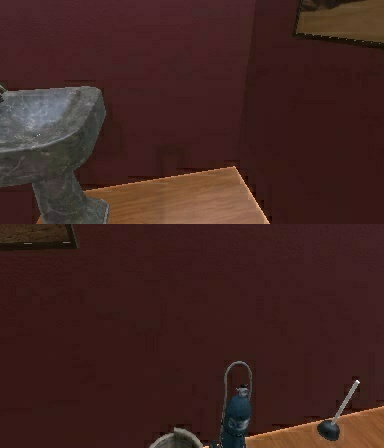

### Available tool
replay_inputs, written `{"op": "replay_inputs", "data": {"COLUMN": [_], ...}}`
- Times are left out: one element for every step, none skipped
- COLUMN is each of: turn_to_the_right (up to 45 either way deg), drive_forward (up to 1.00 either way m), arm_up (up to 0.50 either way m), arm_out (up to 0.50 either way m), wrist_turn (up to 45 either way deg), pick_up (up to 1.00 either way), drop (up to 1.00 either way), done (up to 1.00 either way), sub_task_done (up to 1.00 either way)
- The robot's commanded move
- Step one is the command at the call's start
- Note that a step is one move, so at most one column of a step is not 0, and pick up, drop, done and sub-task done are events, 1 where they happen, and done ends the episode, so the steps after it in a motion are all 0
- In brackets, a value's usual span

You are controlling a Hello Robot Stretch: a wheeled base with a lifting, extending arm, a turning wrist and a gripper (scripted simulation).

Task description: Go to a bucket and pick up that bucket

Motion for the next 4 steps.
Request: {"op": "replay_inputs", "data": {"turn_to_the_right": [0.0,0.0,0.0,0.0], "drive_forward": [0.0,0.0,0.0,0.0], "arm_up": [0.0,0.0,0.0,-0.3], "arm_out": [0.0,0.0,0.0,0.0], "wrist_turn": [45.0,45.0,30.0,0.0], "pick_up": [0.0,0.0,0.0,0.0], "drop": [0.0,0.0,0.0,0.0], "done": [0.0,0.0,0.0,0.0], "sub_task_done": [0.0,0.0,0.0,0.0]}}
